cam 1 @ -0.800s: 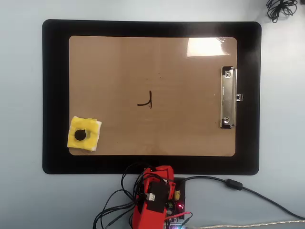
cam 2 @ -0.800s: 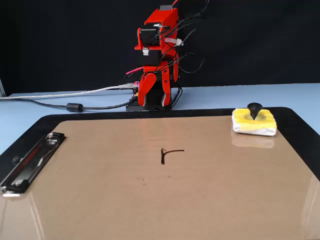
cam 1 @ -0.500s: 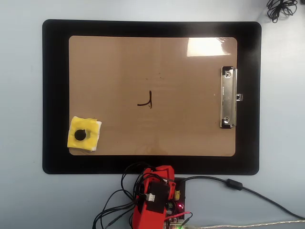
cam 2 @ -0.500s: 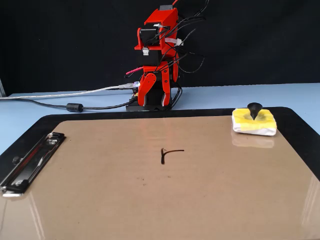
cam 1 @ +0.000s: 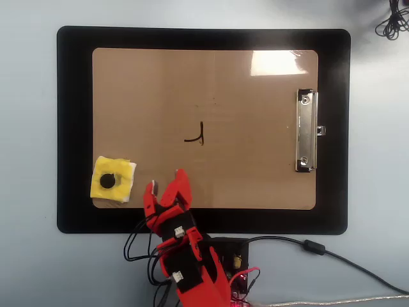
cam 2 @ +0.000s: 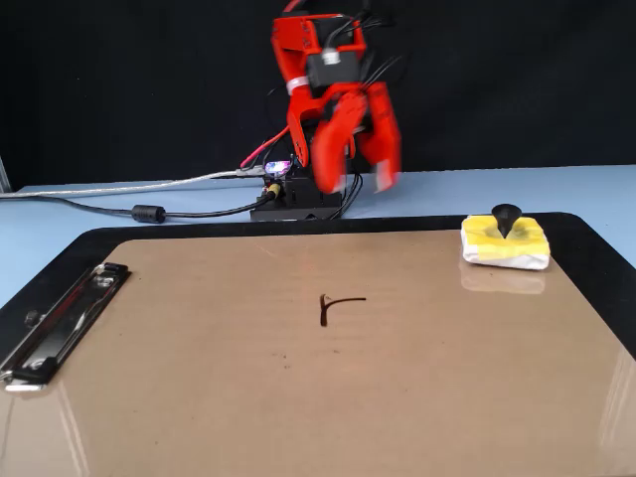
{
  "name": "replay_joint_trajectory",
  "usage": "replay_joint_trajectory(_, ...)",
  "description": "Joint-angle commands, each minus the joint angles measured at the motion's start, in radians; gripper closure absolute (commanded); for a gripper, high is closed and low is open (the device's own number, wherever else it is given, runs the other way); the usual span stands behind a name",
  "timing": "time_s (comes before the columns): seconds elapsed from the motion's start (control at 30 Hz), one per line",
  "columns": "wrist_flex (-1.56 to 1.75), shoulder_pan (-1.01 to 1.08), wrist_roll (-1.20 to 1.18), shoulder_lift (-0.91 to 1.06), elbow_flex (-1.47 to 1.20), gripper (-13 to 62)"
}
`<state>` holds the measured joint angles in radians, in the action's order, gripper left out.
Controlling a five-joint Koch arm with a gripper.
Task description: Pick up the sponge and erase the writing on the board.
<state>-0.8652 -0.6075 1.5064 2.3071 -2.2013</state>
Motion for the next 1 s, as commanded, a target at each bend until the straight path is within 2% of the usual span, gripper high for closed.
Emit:
replay_joint_trajectory(0.0,0.244,-0.137,0.155,0.046,-0.008,17.5)
replay_joint_trajectory(0.17,0.739,-0.31,0.199,0.044,-0.265,17.5)
replay_joint_trajectory(0.3,1.233,-0.337,0.153,0.02,-0.509,17.5)
replay_joint_trajectory(0.37,1.361,-0.356,0.138,-0.011,-0.552,17.5)
replay_joint_trajectory(0.97,1.457,-0.425,0.14,-0.518,-0.393,17.3)
